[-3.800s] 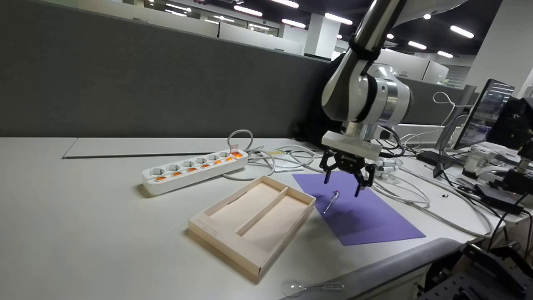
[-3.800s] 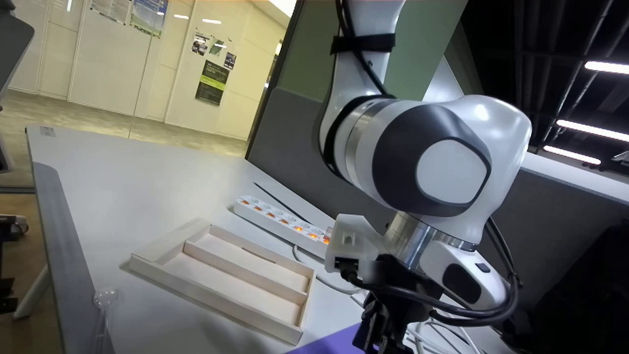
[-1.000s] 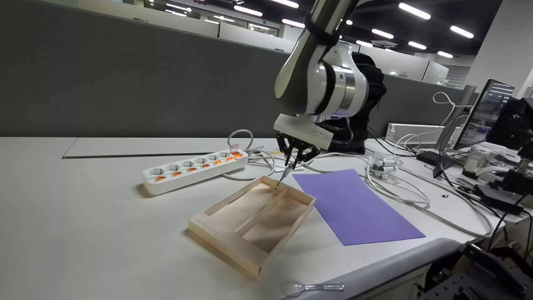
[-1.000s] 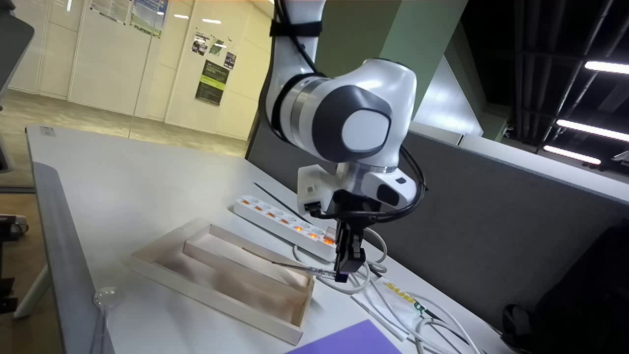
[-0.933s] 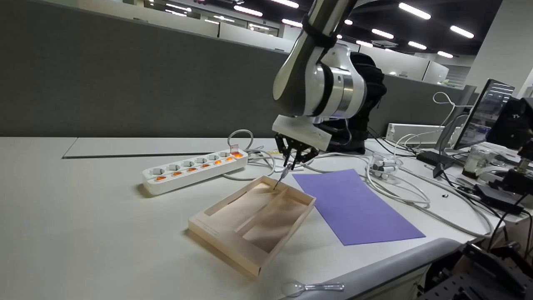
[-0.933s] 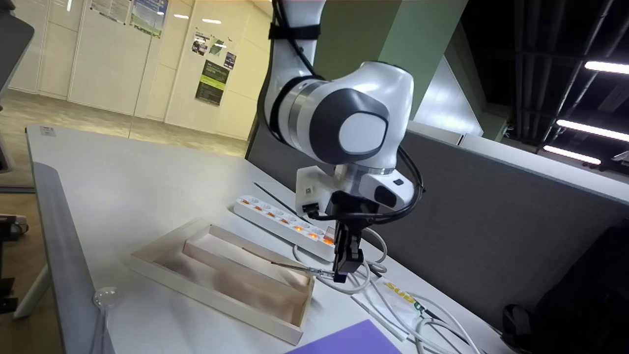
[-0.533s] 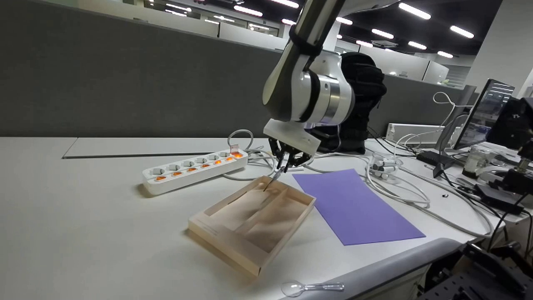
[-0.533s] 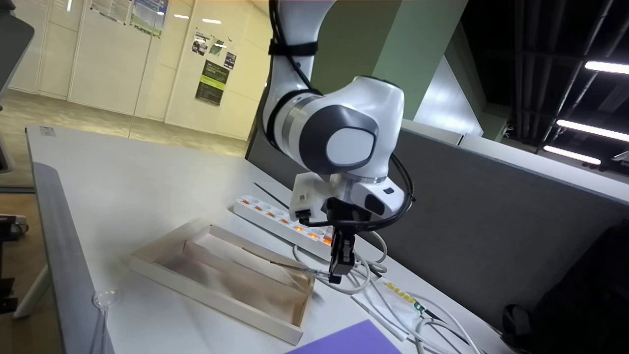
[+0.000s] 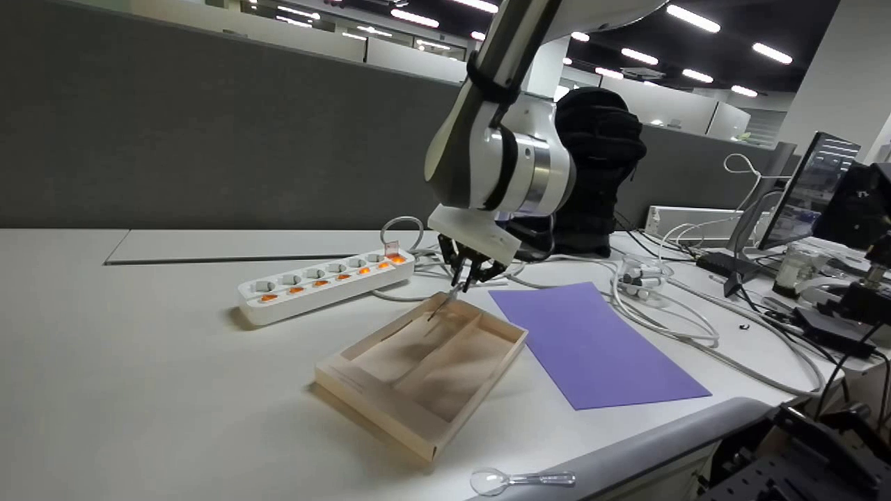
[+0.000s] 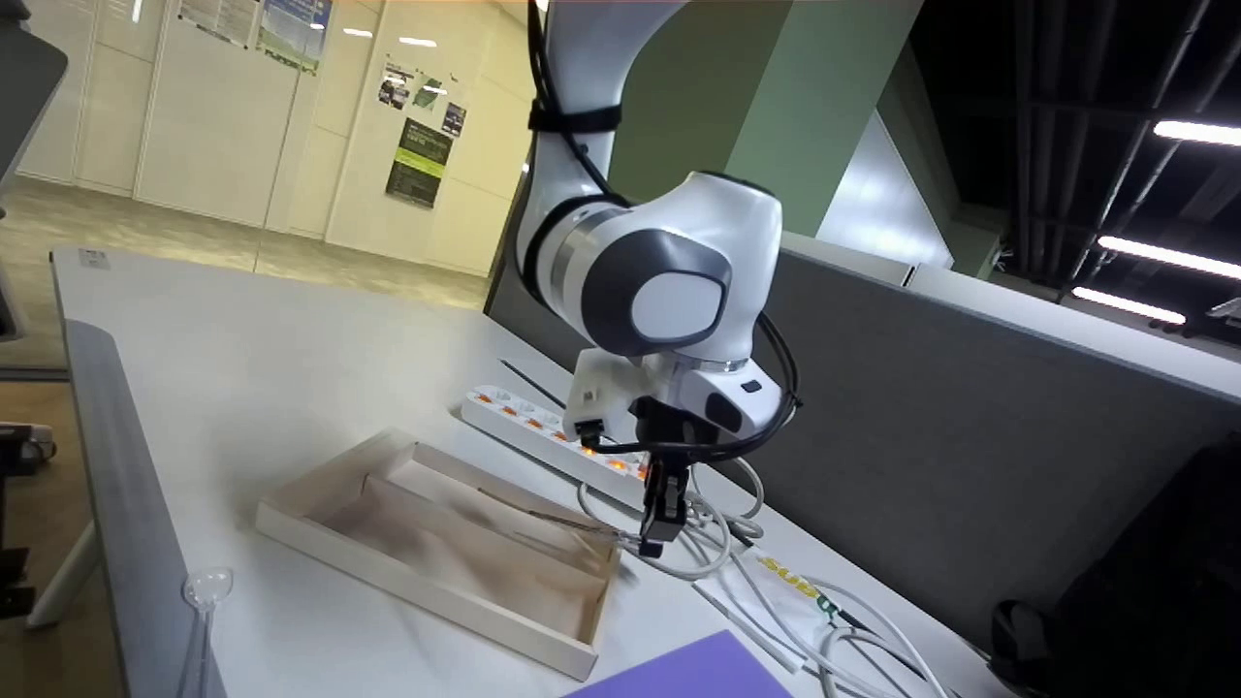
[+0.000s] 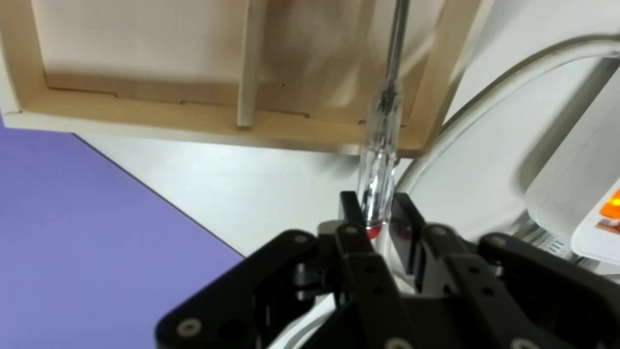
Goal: Pick up the screwdriver from the table and put it in the carton tray
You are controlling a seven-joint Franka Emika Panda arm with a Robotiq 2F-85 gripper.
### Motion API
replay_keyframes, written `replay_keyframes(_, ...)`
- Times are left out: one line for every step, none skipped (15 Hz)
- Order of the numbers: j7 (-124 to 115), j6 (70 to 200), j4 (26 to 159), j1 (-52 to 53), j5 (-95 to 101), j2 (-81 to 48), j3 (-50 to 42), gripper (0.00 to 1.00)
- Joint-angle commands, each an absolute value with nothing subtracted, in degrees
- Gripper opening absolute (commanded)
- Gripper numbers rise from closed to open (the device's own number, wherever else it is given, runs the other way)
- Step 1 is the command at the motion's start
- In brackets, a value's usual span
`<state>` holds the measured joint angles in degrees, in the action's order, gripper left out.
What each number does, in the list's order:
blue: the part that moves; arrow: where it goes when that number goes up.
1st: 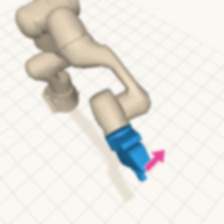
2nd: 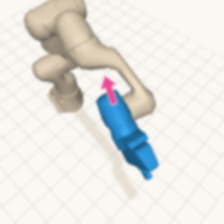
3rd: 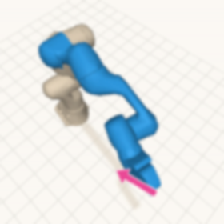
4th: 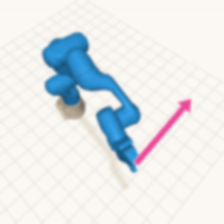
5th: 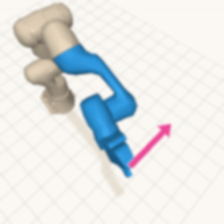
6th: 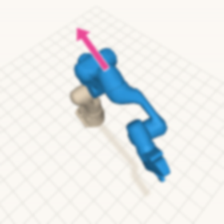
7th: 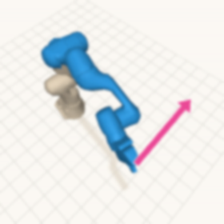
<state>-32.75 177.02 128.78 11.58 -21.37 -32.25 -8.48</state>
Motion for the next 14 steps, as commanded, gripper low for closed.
replay_keyframes(-32.6,177.5,127.4,10.6,-21.8,-32.8,-6.5,0.05)
replay_keyframes(-32.4,177.6,127.4,10.6,-21.8,-32.8,-6.2,0.05)
replay_keyframes(-32.3,177.6,127.5,10.4,-21.9,-32.6,-5.8,0.46)
replay_keyframes(-32.1,177.5,127.6,10.4,-21.9,-32.5,-5.5,0.47)
replay_keyframes(-32.0,177.6,127.7,10.3,-21.8,-32.4,-5.2,0.51)
replay_keyframes(-31.9,177.6,127.7,10.2,-21.9,-32.3,-4.9,0.58)
replay_keyframes(-31.9,177.6,127.8,10.1,-21.9,-32.3,-4.7,0.66)
replay_keyframes(-31.8,177.6,127.8,9.9,-21.9,-32.2,-4.5,0.72)
replay_keyframes(-31.7,177.6,127.9,9.7,-22.0,-32.2,-4.3,0.8)
replay_keyframes(-31.8,177.6,128.1,9.5,-22.2,-32.0,-4.1,0.86)
replay_keyframes(-31.8,177.4,128.2,9.0,-22.5,-31.7,-3.6,0.92)
replay_keyframes(-31.9,177.0,128.4,8.3,-22.8,-31.2,-3.1,0.98)
replay_keyframes(-32.0,176.0,128.7,7.2,-23.4,-30.4,-2.1,1.0)
replay_keyframes(-32.0,175.3,129.0,6.4,-23.9,-29.8,-1.5,1.0)
